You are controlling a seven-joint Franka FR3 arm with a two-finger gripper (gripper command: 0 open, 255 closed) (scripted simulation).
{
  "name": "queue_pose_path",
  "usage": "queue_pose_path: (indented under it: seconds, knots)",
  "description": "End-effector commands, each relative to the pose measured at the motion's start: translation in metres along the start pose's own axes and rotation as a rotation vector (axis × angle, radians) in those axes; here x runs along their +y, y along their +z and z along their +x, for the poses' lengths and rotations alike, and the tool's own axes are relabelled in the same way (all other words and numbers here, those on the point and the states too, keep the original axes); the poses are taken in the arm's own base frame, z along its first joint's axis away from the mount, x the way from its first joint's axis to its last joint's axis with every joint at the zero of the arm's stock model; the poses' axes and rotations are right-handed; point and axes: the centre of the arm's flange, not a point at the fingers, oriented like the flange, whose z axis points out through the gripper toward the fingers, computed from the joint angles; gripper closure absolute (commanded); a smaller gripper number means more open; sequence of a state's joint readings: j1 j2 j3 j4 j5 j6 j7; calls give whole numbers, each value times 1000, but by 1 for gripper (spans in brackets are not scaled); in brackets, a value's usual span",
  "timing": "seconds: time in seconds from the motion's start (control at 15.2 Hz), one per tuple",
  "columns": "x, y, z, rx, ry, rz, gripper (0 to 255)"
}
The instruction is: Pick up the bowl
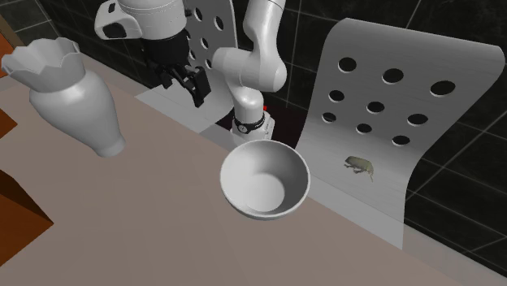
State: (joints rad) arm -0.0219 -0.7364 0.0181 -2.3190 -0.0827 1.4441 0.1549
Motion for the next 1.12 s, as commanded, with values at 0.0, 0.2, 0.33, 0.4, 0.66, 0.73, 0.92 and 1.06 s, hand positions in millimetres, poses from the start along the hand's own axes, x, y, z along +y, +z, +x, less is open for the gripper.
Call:
queue_pose_path:
  seconds: [0.0, 0.2, 0.33, 0.4, 0.66, 0.73, 0.92, 1.06]
  knots:
    - [0, 0, 0, 0, 0, 0, 0]
    - [-31, 11, -2, 44, 2, 43, 0]
    - [-52, 18, -2, 73, 4, 72, 0]
    - [-62, 21, -3, 87, 4, 87, 0]
    - [-105, 33, -3, 145, 7, 145, 0]
    - [-116, 35, -3, 160, 8, 159, 0]
    - [-118, 46, -2, 161, 8, 161, 0]
    - [-119, 56, -1, 161, 8, 161, 0]
